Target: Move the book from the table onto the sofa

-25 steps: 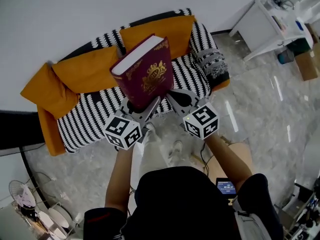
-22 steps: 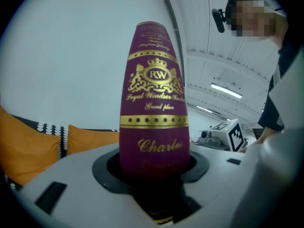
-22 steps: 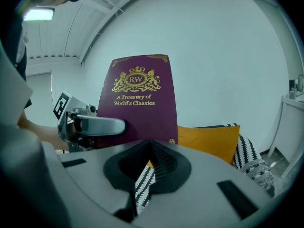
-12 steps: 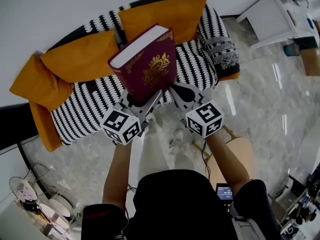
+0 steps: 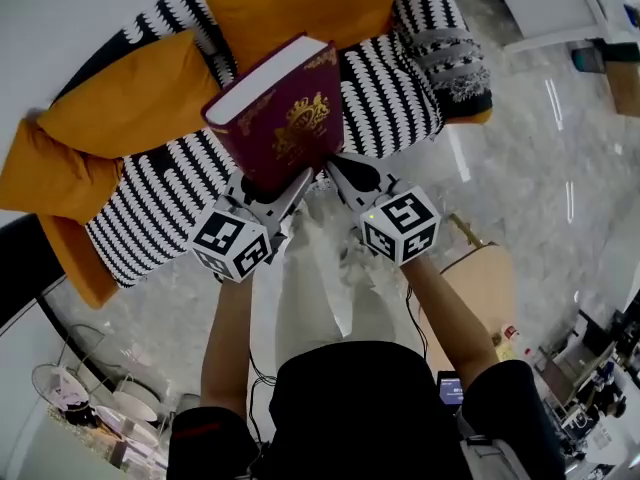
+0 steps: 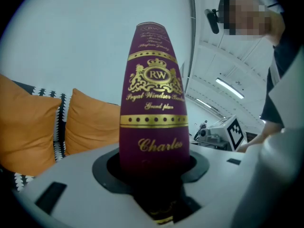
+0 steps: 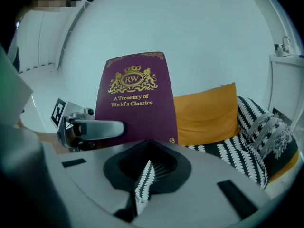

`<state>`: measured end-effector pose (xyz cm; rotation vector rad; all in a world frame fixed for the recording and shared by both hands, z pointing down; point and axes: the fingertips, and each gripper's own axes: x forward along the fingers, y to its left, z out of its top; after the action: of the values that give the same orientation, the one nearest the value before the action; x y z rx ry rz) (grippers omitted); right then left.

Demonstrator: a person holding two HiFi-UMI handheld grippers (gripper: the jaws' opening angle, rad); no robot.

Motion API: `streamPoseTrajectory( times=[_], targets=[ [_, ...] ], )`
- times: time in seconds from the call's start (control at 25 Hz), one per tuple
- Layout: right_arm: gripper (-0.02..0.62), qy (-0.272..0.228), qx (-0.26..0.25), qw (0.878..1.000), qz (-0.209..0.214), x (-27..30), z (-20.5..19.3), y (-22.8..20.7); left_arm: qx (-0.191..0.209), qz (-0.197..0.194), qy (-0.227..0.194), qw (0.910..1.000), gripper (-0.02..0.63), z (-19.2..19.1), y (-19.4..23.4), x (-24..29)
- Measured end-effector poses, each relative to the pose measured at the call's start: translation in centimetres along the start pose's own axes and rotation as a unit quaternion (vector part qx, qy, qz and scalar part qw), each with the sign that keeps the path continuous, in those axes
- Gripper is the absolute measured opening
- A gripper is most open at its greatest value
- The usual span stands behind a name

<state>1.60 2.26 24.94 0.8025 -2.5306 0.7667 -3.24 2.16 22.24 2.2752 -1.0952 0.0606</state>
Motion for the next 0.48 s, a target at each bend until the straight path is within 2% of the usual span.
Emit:
streamPoseTrajectory(
  times=[0.24,0.48],
  targets=[
    [0.017,0.017,0.023,0.999,-0.018,2.0,-3.5,-1.0,0.000,-0.015,0.028,0.9995,0.230,-3.3,2.0,0.9],
    [0.017,0.036,0.031,0.998,-0.034,4.1,-7.1,-4.1,-0.028,-0.011,0.038,0.9988,0.230,-7.3,4.4,3.7]
  ],
)
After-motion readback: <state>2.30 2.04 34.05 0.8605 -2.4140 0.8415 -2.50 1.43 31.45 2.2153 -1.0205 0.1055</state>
